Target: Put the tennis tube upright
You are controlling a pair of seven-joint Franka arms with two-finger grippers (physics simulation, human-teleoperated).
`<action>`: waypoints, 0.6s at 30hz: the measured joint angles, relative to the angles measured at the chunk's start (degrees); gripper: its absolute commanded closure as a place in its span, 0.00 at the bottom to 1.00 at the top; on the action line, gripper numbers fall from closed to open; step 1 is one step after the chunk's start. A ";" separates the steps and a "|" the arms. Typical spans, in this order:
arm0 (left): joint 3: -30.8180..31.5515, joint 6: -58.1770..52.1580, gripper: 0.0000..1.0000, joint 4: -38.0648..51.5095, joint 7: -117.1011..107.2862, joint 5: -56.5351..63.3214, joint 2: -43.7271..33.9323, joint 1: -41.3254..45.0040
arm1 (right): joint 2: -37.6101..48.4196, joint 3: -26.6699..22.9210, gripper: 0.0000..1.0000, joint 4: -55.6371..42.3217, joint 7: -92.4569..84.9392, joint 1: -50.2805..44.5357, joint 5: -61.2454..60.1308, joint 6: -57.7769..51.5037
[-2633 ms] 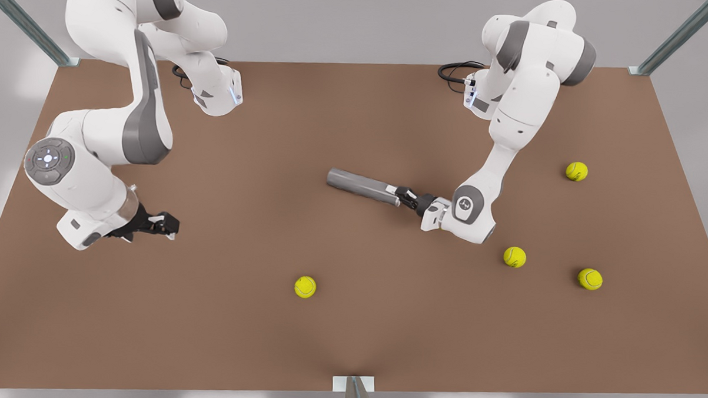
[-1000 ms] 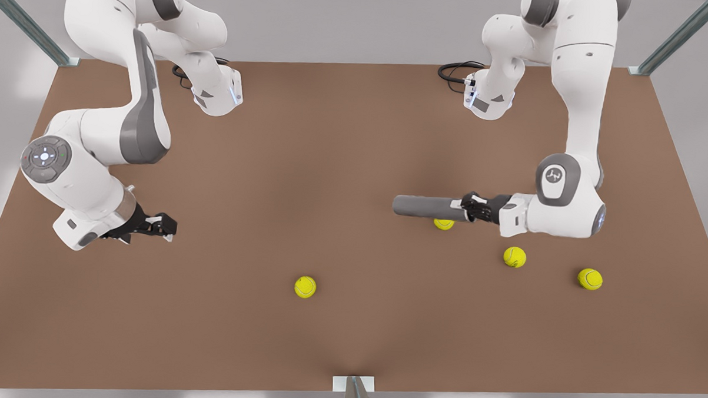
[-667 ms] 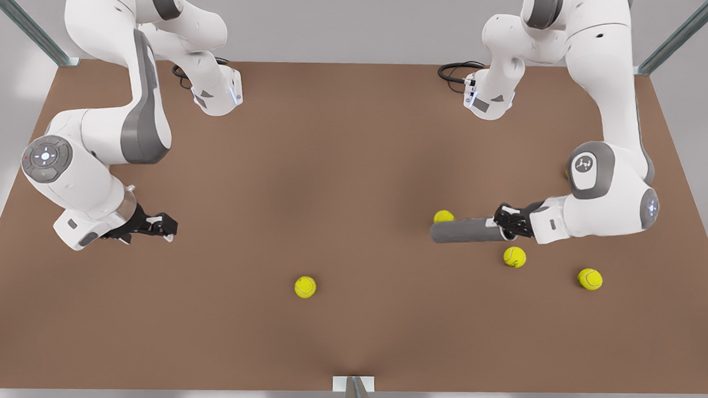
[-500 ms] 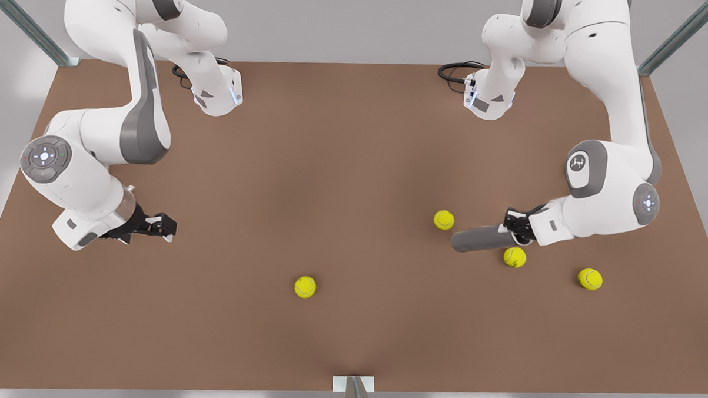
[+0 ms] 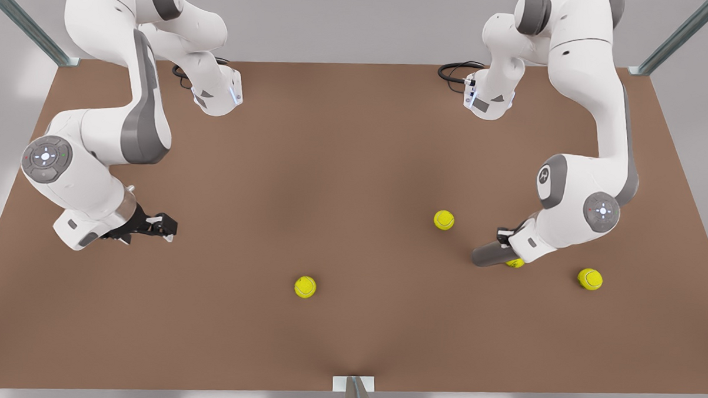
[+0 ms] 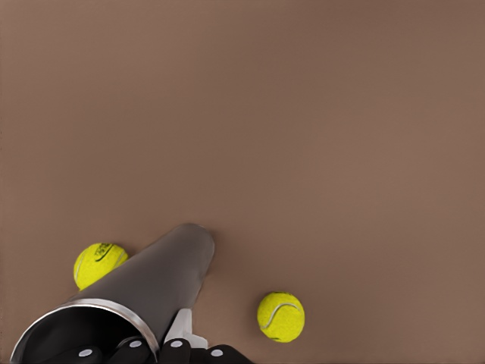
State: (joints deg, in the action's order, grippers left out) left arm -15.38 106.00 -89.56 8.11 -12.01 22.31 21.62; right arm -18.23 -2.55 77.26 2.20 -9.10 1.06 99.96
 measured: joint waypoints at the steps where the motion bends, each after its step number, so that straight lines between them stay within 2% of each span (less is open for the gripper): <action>1: -0.08 0.01 0.79 0.00 -0.04 0.53 0.17 -0.01 | 0.03 0.00 0.00 0.00 0.00 0.14 0.00 0.05; 18: -0.09 0.62 0.79 -0.01 -1.97 1.96 3.01 -0.09 | 0.03 0.00 0.00 -0.34 0.00 0.22 0.09 0.06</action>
State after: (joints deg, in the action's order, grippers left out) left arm -15.47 106.62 -89.57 6.14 -10.05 25.32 21.53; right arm -18.20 -2.55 76.92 2.20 -8.88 1.14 100.02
